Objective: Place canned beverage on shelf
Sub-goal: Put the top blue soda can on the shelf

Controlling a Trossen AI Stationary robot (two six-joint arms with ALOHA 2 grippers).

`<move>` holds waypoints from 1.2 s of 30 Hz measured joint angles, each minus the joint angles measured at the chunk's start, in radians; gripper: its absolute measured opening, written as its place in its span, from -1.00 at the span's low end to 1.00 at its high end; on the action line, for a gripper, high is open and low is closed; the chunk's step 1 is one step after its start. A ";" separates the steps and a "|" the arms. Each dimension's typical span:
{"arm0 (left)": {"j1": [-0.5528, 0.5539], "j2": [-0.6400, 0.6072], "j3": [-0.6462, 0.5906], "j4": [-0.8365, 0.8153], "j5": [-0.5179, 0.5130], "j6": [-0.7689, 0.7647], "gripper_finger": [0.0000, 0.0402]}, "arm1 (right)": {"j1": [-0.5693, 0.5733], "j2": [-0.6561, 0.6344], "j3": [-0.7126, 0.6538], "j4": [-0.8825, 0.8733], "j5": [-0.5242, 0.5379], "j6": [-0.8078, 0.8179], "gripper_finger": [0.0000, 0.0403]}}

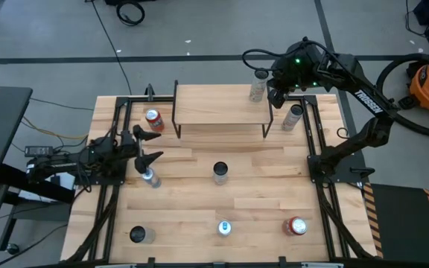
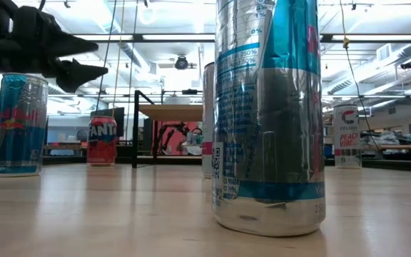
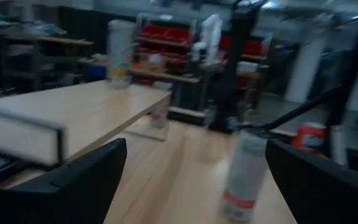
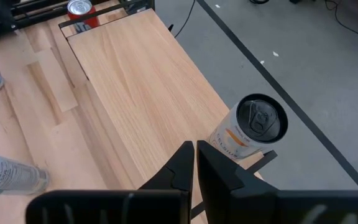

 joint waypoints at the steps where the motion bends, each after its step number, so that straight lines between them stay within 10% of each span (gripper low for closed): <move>1: 0.000 0.000 0.000 0.019 0.027 -0.009 0.97 | 0.000 0.000 0.000 0.000 0.000 0.000 -0.85; 21: 0.000 0.169 0.366 -0.460 0.105 -0.072 0.97 | 0.000 0.000 0.000 0.000 0.000 0.006 -0.85; 36: -0.001 0.375 0.386 -0.430 0.193 -0.133 0.97 | 0.000 0.000 0.000 0.000 0.000 0.007 -0.85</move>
